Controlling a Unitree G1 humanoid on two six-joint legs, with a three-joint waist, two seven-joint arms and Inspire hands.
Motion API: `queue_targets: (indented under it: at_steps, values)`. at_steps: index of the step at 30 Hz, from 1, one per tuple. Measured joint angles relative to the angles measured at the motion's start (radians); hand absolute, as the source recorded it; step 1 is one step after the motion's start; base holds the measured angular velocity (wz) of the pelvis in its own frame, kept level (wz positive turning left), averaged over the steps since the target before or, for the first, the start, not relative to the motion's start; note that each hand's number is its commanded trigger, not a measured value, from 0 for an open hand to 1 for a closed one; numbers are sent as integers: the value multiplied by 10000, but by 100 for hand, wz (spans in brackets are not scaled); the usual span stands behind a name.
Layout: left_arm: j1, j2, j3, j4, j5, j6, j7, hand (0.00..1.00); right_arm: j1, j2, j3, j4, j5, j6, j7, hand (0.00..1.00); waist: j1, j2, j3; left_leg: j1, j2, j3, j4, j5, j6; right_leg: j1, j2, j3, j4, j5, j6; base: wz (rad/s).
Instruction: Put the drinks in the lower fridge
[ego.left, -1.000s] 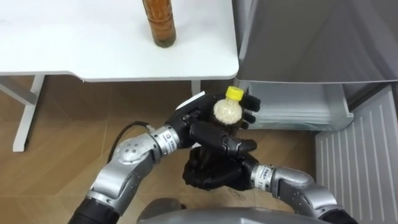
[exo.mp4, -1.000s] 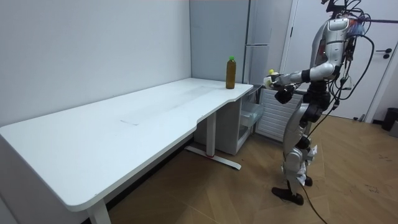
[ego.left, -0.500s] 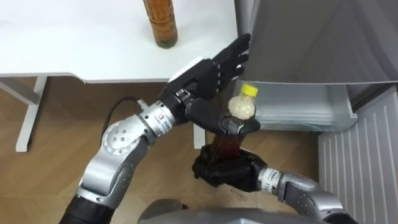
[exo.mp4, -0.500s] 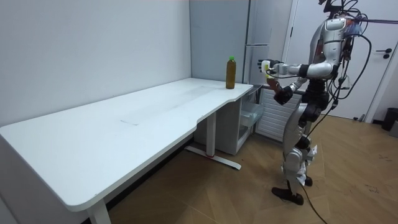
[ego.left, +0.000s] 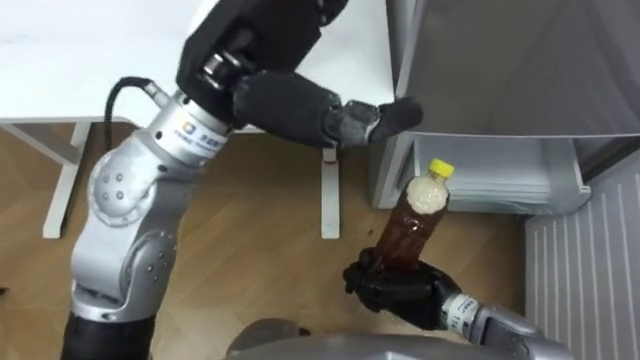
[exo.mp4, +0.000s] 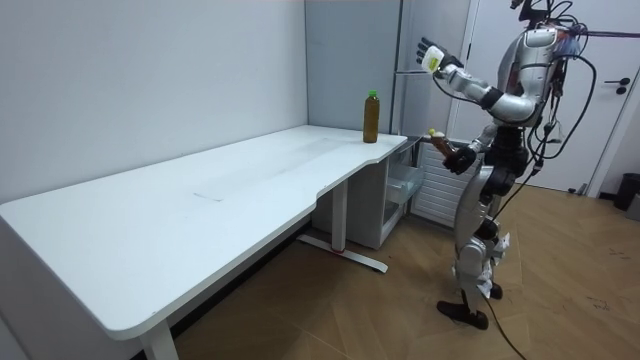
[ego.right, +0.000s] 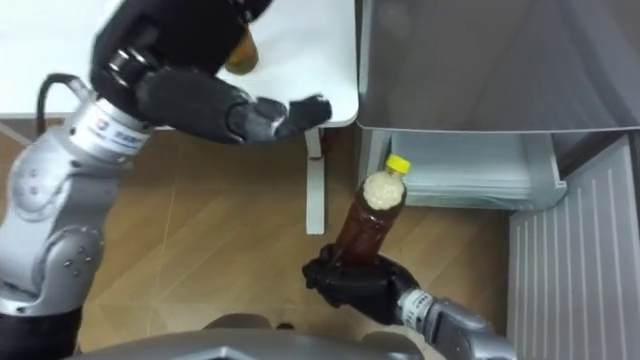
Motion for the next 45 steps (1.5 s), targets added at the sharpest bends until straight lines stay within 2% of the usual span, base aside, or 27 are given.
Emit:
queue_targets:
  at_steps: [2,6,8,9,10,11,12,14,16,17,18,20,22,25,28,30,33,35,37,38,39,41,45]
  values:
    - [-142,6,382,-310,-298,-200,163,0,180,26,-160,110,0,-5,-30,100,14,17,-15,31,-16,-31,-12,0,0,62,-4,-4,-5,-15,20,2]
    - [-514,5,1639,-877,-356,-560,632,0,657,195,-830,170,-30,-67,-38,100,473,63,-61,363,-12,82,-149,12,-8,243,-6,70,-84,-25,21,-10]
    - [-733,5,2700,-879,-64,-821,1259,0,794,296,-1246,486,-28,-251,-61,100,686,70,-111,613,-20,94,-181,10,-10,507,-8,61,-208,-31,29,0]
    - [-737,4,2967,-885,11,-946,1530,0,850,309,-1338,536,-23,-317,-63,100,778,71,-113,673,-24,95,-223,10,-10,563,-12,60,-218,-39,30,0]
    - [-719,-48,3456,-958,387,-1150,2079,0,984,351,-1520,573,-23,-414,-112,100,912,-7,-140,694,-34,90,-296,11,-11,595,-16,46,-242,-61,32,3]
    - [-723,-94,3942,-1118,993,-1301,2596,0,1141,410,-1678,614,-25,-557,-150,100,1124,-41,-220,701,-41,74,-287,11,-13,581,-15,19,-291,-72,31,5]
    - [-725,-93,4225,-1182,1230,-1391,2833,0,1201,432,-1735,638,-24,-600,-166,100,1195,-32,-264,714,-40,66,-303,12,-14,579,-7,12,-338,-72,31,8]
    - [-732,-100,5161,-1271,1855,-1953,4059,0,1455,562,-1962,674,-25,-806,-300,100,1430,-59,-275,837,-58,16,-325,10,-19,733,-17,-85,-390,-87,40,11]
    - [-721,-178,5756,-1269,2307,-2296,5056,0,1472,708,-2058,936,-19,-1069,-465,100,1480,-120,-264,890,-123,-177,-326,10,-19,944,-27,-240,-552,-88,43,22]
    - [-700,-340,6183,-1259,2615,-2476,5674,0,1477,788,-2147,1124,15,-1253,-514,100,1564,-142,-273,922,-161,-239,-324,10,-18,988,-46,-264,-552,-105,67,18]
    - [-691,-400,6391,-1246,2722,-2553,6004,0,1471,802,-2163,1236,71,-1341,-537,100,1616,-148,-268,937,-175,-273,-324,9,-17,1005,-52,-259,-552,-108,72,9]
    - [-610,-418,7157,-1020,2693,-2838,7258,0,1494,806,-2158,1414,490,-1387,-716,100,1743,-144,-243,939,-198,-363,-330,8,-15,1014,-67,-298,-550,-115,83,6]
    - [-477,-418,7560,-625,2466,-2949,7973,0,1584,806,-2164,1431,764,-1386,-933,100,1913,-118,-231,958,-201,-365,-346,8,-15,1014,-69,-311,-545,-118,85,0]
    - [109,-421,8025,79,1666,-2953,8806,0,1604,819,-2222,1468,917,-1338,-1330,100,1934,-151,-225,993,-200,-330,-407,9,-13,1017,-74,-332,-540,-123,86,-1]
    - [1094,-466,8058,951,1332,-2739,9413,0,1632,884,-2658,1533,1005,-1206,-1666,100,1837,-125,-239,1036,-205,-354,-419,9,-11,1038,-92,-330,-548,-123,86,-2]
    - [1568,-472,7761,1553,1320,-2527,9646,0,1664,875,-2913,1534,1055,-1011,-1971,100,1772,-136,-236,1030,-211,-358,-415,9,-10,1056,-98,-363,-539,-123,87,2]
    - [2236,-511,7168,2648,675,-2314,9833,0,1623,840,-3076,1495,1061,-848,-2405,100,1604,-187,-241,1047,-209,-377,-490,7,-13,1074,-91,-366,-557,-128,81,1]
    - [2627,-513,6448,4006,618,-2130,9978,0,1633,744,-3227,1623,995,-603,-2708,100,1481,-229,-244,1130,-214,-359,-505,9,-13,1132,-99,-370,-580,-130,81,0]
    - [2786,-535,5977,5031,341,-1894,10071,0,1695,680,-3253,1630,1052,-401,-2977,100,1400,-308,-217,1203,-206,-328,-584,12,-15,1157,-98,-333,-576,-130,82,-7]
    - [2878,-537,5717,5832,340,-1751,10133,0,1718,674,-3360,1631,1051,-293,-3060,100,1319,-275,-235,1217,-200,-316,-596,12,-16,1160,-93,-314,-572,-129,81,-8]
    - [2951,-542,5564,6158,339,-1663,10148,0,1720,676,-3437,1652,1040,-244,-3089,100,1235,-292,-226,1217,-200,-315,-599,11,-16,1160,-91,-305,-572,-129,82,0]
    - [3084,-546,4818,7417,328,-1504,10115,0,1660,666,-3619,1943,1167,-219,-3174,100,1071,-357,-201,1221,-191,-298,-629,9,-17,1146,-84,-231,-549,-129,82,-2]
    - [3080,-563,3738,8841,351,-1263,9985,0,1603,583,-3618,2029,1198,-156,-3343,100,1068,-337,-173,1204,-143,-167,-626,-66,-36,1099,-48,-150,-522,-127,80,-8]
